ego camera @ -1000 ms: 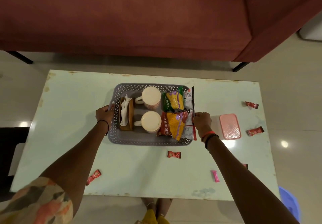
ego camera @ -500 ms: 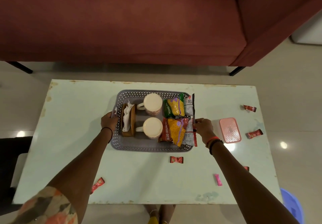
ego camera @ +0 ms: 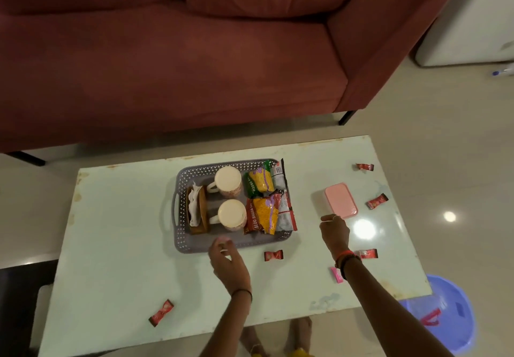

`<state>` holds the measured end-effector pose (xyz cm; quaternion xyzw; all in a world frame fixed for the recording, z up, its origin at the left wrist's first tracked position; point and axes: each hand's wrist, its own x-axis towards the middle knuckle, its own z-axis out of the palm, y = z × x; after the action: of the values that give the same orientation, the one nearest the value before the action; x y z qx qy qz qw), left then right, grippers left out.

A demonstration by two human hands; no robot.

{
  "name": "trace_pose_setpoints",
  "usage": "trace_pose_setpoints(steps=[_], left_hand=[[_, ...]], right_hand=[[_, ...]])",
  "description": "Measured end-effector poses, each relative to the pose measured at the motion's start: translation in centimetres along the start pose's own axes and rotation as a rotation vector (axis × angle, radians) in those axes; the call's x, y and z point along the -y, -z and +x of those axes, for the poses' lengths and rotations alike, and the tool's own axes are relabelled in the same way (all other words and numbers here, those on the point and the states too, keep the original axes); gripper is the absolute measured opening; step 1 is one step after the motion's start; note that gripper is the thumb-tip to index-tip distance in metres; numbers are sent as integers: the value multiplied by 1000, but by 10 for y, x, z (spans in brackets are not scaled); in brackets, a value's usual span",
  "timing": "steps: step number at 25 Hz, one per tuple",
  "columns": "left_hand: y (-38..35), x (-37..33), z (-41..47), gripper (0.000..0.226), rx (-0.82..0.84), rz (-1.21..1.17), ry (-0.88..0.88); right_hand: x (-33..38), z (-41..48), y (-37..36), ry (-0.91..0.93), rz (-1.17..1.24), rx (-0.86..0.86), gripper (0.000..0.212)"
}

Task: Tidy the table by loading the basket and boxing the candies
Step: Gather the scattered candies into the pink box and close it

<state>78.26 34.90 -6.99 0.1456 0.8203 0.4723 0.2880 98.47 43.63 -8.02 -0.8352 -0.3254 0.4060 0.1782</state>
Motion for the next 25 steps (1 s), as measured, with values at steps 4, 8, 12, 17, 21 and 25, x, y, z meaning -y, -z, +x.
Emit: trace_pose_setpoints(steps=[4,8,12,17,21,25], left_hand=[[-46,-2,-61,17,364,62,-149],[-101,-4,-89,16,700,118,-62],[-156,5,-94,21,784,210,60],[-211,20,-86,41,802,269,236],[-232,22,-81,43,792,183,303],[-237,19,-82,42,885,121,392]], right_hand=[[-17,9,31,89,-57,-43,10],[-27,39,54,259,-218,-64,12],[-32,68,58,397,-385,-1,37],[-39,92,46,470,-601,78,71],[-45,103,39,467,-698,79,72],[-42,104,36,471,-690,56,53]])
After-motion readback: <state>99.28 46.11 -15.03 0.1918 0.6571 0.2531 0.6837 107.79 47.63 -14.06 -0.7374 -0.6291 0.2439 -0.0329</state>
